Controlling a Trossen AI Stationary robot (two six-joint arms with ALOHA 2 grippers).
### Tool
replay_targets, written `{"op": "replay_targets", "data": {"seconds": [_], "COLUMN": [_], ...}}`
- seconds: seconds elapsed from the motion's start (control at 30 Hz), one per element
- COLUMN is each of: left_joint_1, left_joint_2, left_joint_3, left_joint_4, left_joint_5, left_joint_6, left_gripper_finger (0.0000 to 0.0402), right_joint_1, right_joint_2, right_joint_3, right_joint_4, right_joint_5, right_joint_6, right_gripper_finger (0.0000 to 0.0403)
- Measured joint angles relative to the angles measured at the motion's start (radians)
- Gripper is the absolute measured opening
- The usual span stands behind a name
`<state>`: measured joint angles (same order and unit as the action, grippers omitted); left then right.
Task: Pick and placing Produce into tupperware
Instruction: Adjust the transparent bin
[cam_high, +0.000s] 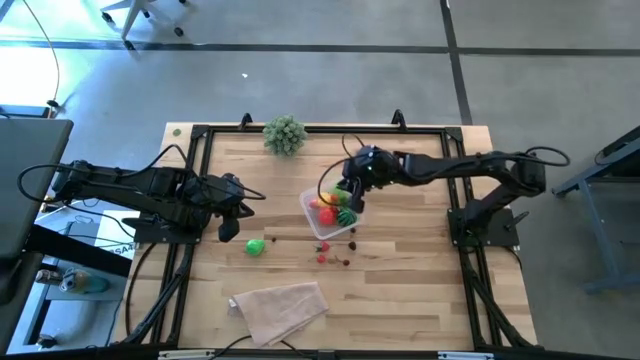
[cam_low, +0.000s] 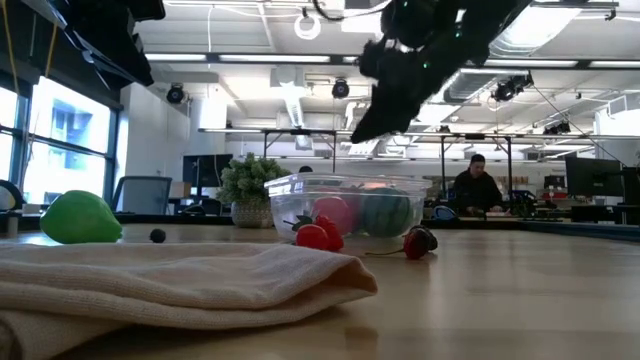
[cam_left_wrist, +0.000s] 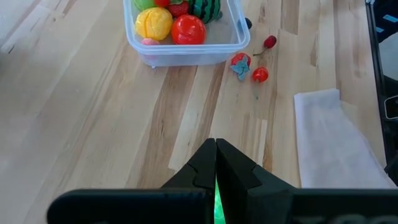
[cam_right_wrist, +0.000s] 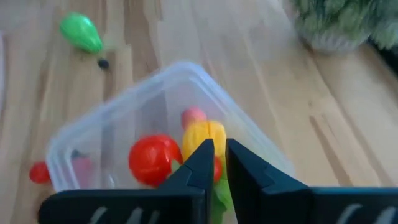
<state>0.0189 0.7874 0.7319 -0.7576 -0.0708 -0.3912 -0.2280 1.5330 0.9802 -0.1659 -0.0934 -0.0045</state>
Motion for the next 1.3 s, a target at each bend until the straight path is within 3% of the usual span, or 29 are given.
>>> {"op": "replay_targets", "data": {"seconds": [0.17,0.83,1.3], "left_joint_1": [0.000,0.000,0.000], "left_joint_2": [0.000,0.000,0.000], "left_joint_3": [0.000,0.000,0.000], "left_joint_4": [0.000,0.000,0.000], "left_joint_5": [0.000,0.000,0.000], "left_joint_6": [0.000,0.000,0.000], "left_gripper_finger": [0.0001,0.0001,0.0001], "right_joint_1": [-0.039,-0.089,-0.130], "right_joint_2": [0.060,0.183,0.180], "right_joint_3": [0.000,0.000,0.000], "right_joint_4": [0.005,0.027,0.018], "right_joint_5": [-0.030,-0.029,0.115], "right_joint_6": [-0.017,-0.065,-0.064], "right_gripper_finger": [0.0003,0.0000,0.0000]}}
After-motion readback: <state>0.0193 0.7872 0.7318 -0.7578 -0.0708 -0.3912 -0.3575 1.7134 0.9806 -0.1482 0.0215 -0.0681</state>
